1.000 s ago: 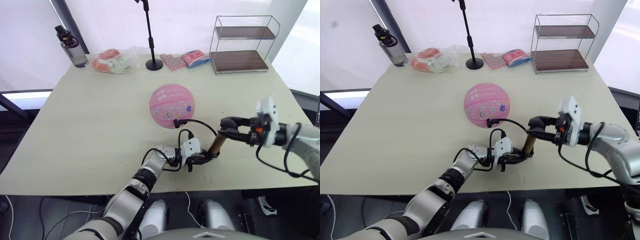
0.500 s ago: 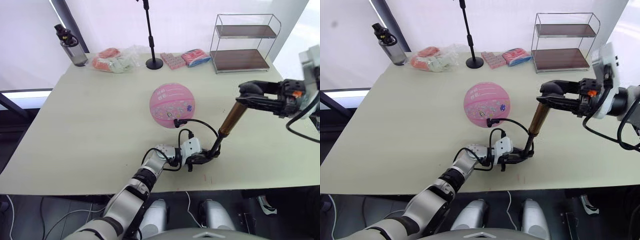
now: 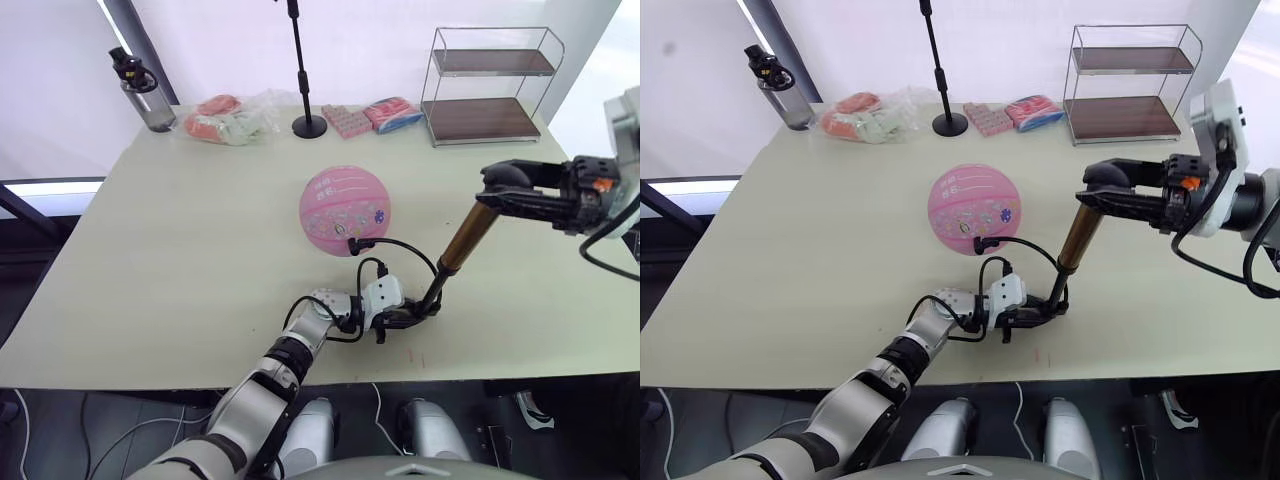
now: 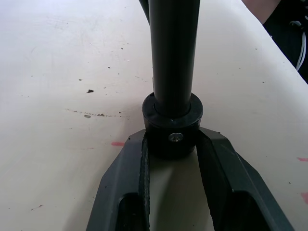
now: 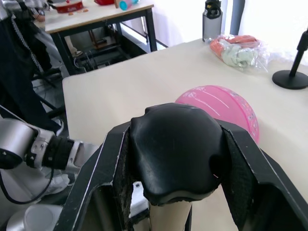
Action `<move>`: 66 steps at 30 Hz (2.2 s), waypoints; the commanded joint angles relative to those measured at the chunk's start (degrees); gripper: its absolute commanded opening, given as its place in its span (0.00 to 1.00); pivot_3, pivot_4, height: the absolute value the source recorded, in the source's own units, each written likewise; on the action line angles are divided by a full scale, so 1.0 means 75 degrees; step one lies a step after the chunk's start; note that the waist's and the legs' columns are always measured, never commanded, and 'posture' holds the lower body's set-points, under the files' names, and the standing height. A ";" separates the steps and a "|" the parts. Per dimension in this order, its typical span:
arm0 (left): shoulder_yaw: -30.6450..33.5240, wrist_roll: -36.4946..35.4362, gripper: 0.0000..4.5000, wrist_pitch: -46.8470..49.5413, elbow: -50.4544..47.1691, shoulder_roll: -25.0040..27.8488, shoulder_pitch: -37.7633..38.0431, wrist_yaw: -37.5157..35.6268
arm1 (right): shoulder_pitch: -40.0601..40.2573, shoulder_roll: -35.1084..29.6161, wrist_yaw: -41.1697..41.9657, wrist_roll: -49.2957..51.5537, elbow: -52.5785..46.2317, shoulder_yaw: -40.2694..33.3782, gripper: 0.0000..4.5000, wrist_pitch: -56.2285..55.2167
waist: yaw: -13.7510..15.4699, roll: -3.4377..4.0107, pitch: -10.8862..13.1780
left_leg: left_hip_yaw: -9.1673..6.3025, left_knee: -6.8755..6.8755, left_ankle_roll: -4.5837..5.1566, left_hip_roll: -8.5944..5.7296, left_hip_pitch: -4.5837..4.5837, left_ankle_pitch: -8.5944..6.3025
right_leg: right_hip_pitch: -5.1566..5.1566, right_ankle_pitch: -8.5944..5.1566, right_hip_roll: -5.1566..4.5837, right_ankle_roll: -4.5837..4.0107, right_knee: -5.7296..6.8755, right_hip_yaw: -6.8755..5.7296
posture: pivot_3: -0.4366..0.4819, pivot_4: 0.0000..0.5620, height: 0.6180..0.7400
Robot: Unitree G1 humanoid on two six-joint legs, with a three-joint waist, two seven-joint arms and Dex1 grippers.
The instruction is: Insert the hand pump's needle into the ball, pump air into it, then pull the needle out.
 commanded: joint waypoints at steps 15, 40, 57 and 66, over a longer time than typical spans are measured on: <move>-0.0250 0.0538 0.24 0.0603 0.0952 0.0374 0.0512 0.0110 | 0.3028 0.1439 0.0007 -0.3268 0.0144 0.2084 0.42 -0.2953 | -0.0041 -0.0056 -0.0095 | 0.0003 -0.0005 -0.0001 0.0013 0.0029 -0.0001 | 0.0025 0.0000 0.0008 0.0000 0.0001 0.0003 | 0.48 0.27 0.93; -0.0277 0.0547 0.24 0.0565 0.1031 0.0363 0.0445 0.0098 | -0.0934 -0.0337 0.0091 0.0434 0.0170 -0.0533 0.42 0.0061 | 0.0003 -0.0003 0.0001 | -0.0004 0.0000 0.0000 0.0002 0.0010 0.0000 | 0.0016 0.0000 0.0001 -0.0001 -0.0001 -0.0001 | 0.48 0.27 0.93; -0.0255 0.0534 0.24 0.0540 0.1071 0.0318 0.0399 0.0129 | 0.0399 0.0020 0.0110 -0.0946 -0.0386 0.0781 0.42 -0.0558 | -0.0017 -0.0015 -0.0007 | 0.0007 0.0002 0.0000 0.0000 0.0001 0.0000 | -0.0002 0.0001 0.0001 0.0001 0.0002 0.0007 | 0.48 0.27 0.93; -0.0245 0.0522 0.24 0.0540 0.1084 0.0328 0.0412 0.0193 | 0.1816 0.1076 0.0226 -0.3099 0.0553 0.2373 0.42 -0.2520 | -0.0045 -0.0037 -0.0074 | 0.0007 0.0004 0.0000 0.0012 0.0029 0.0000 | 0.0024 0.0001 0.0008 0.0001 0.0007 0.0006 | 0.48 0.27 0.93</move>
